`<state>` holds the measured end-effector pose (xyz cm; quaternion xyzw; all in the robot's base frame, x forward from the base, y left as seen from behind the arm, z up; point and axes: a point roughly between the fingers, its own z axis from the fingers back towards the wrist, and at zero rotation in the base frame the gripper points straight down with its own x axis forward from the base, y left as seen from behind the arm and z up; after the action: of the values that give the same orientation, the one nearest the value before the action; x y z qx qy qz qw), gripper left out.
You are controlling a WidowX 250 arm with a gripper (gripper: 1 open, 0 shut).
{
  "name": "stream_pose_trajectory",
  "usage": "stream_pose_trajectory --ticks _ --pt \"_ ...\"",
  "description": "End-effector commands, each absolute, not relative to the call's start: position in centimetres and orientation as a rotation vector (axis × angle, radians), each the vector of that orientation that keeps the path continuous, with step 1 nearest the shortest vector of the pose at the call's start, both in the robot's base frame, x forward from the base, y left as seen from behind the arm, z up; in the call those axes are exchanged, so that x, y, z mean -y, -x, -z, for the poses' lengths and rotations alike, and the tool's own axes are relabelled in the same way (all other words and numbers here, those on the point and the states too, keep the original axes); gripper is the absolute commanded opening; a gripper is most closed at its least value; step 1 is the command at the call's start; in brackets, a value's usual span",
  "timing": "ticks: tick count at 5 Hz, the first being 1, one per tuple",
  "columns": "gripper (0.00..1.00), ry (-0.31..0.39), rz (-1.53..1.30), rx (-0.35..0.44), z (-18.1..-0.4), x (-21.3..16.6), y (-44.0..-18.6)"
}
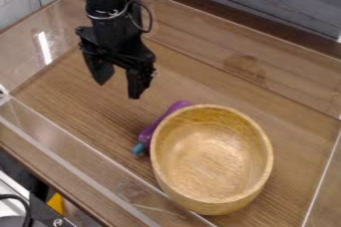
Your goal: Remove the purple eggplant from inside the brown bowl and put it on the table
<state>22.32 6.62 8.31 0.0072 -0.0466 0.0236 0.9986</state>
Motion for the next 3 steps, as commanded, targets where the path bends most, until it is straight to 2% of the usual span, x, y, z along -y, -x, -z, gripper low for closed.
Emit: stream_pose_trajectory --ticks 1,3 --pt "1.0 -0.03 -0.028 0.138 -9.83 -6.18 -22.83" --pt "1.0 -0.026 0.039 0.132 -9.81 -5.43 -22.21"
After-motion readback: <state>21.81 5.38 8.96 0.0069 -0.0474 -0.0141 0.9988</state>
